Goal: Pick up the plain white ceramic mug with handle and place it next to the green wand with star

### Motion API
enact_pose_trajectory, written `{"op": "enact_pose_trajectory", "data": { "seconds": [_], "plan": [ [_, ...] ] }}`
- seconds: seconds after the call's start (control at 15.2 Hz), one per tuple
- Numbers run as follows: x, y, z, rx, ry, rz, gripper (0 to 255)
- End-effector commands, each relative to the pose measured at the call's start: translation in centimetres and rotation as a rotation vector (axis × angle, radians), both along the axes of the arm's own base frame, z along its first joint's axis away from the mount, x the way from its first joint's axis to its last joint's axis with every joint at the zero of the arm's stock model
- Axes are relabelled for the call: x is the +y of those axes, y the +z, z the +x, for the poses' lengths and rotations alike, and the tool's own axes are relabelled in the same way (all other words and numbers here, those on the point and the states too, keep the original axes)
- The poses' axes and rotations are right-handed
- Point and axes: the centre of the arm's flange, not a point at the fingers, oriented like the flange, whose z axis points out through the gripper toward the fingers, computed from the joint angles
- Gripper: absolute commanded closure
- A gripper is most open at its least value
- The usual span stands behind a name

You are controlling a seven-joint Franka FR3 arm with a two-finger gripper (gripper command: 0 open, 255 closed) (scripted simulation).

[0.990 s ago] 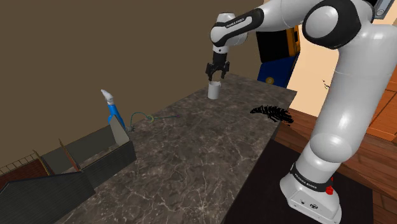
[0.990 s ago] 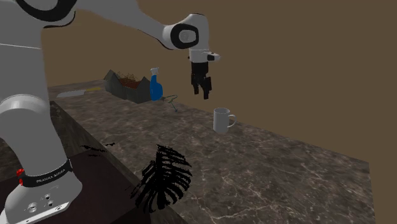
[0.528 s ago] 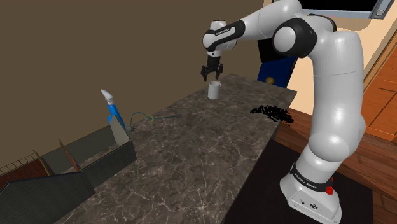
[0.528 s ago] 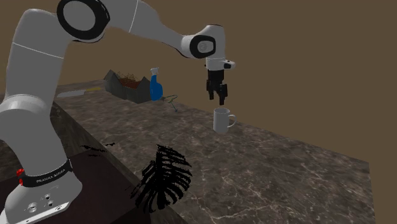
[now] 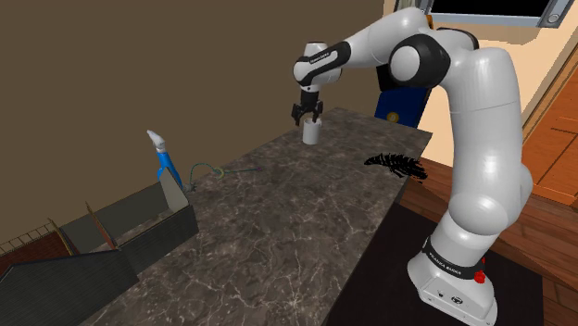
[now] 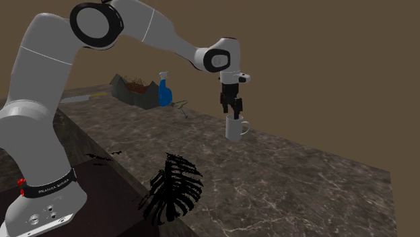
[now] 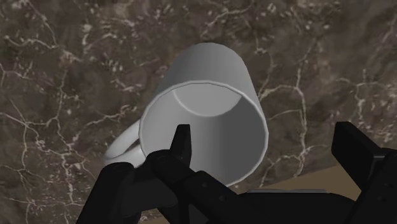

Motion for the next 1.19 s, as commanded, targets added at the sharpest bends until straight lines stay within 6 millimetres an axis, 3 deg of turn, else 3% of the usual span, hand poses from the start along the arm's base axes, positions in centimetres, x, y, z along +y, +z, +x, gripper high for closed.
{"op": "enact_pose_trajectory", "data": {
  "seconds": [0.0, 0.4, 0.46, 1.12],
  "plan": [
    [0.00, -0.24, 0.11, -0.001, 0.000, 0.000, 0],
    [-0.01, -0.24, 0.11, -0.001, 0.000, 0.000, 0],
    [-0.01, -0.24, 0.11, -0.001, 0.000, 0.000, 255],
    [0.00, 0.29, 0.11, -0.001, 0.000, 0.000, 255]
  ]
}}
